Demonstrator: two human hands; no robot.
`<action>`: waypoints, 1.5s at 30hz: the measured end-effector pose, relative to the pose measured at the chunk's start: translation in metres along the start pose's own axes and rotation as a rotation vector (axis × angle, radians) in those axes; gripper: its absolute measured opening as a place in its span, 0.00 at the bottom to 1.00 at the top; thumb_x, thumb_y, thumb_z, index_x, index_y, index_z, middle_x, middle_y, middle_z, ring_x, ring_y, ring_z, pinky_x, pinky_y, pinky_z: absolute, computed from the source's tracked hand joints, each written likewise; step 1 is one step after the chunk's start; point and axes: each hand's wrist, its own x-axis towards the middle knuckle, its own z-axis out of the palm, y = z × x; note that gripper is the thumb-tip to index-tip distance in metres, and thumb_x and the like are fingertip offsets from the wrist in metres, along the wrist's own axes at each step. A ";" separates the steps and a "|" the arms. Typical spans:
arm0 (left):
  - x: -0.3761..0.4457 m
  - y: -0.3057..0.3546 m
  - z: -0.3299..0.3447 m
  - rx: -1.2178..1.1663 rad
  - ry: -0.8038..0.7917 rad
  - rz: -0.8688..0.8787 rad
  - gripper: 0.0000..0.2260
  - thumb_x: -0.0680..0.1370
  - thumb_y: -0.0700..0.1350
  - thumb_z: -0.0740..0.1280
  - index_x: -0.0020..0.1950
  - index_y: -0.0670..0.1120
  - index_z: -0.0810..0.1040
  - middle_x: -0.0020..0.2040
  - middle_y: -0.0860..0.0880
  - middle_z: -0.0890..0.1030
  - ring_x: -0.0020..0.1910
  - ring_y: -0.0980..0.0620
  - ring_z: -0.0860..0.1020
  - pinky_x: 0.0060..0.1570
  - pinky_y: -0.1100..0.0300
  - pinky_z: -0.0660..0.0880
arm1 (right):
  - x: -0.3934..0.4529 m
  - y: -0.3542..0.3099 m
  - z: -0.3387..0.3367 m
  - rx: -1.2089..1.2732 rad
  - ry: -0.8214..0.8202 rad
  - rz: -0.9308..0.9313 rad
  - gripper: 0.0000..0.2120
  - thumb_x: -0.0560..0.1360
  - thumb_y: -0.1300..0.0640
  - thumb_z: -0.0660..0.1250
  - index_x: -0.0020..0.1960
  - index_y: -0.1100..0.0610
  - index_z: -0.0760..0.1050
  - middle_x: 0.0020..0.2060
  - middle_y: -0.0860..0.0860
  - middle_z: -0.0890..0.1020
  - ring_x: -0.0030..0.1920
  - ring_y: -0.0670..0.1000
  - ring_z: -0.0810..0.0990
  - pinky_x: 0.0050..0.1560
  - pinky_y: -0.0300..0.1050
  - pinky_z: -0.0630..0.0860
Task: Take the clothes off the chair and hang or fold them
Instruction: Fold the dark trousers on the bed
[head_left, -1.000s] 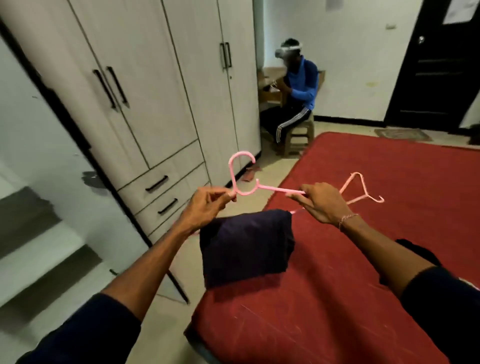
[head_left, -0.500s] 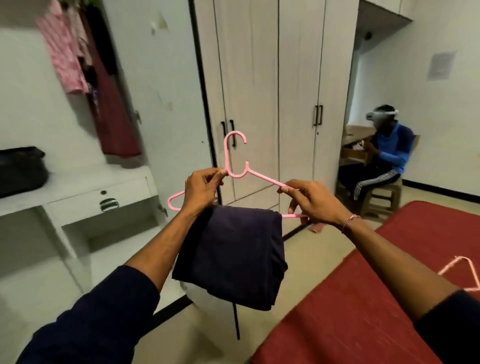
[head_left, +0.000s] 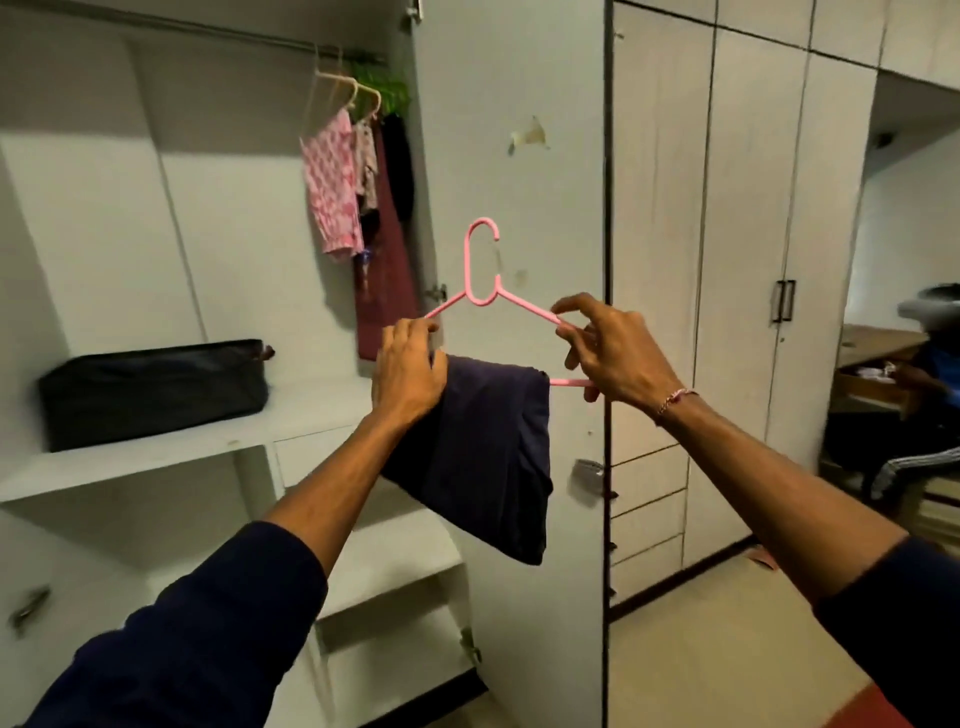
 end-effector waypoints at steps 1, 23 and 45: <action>0.008 -0.012 -0.007 0.029 -0.007 0.028 0.14 0.80 0.43 0.63 0.65 0.43 0.74 0.62 0.44 0.76 0.63 0.43 0.71 0.63 0.45 0.72 | 0.014 -0.009 0.011 -0.006 0.016 -0.008 0.15 0.82 0.56 0.64 0.69 0.53 0.71 0.41 0.53 0.82 0.26 0.46 0.81 0.24 0.40 0.79; 0.253 -0.212 -0.006 0.416 -0.063 0.045 0.16 0.81 0.46 0.63 0.68 0.43 0.70 0.66 0.41 0.74 0.63 0.41 0.72 0.62 0.45 0.72 | 0.339 -0.073 0.172 -0.188 0.143 -0.192 0.13 0.79 0.62 0.68 0.63 0.59 0.79 0.54 0.58 0.82 0.37 0.57 0.84 0.39 0.53 0.85; 0.549 -0.419 0.006 0.331 0.119 0.192 0.16 0.79 0.45 0.67 0.66 0.43 0.73 0.64 0.44 0.76 0.61 0.43 0.76 0.60 0.45 0.75 | 0.657 -0.119 0.339 -0.351 0.375 -0.308 0.10 0.76 0.62 0.68 0.54 0.57 0.84 0.48 0.61 0.84 0.49 0.64 0.82 0.48 0.53 0.80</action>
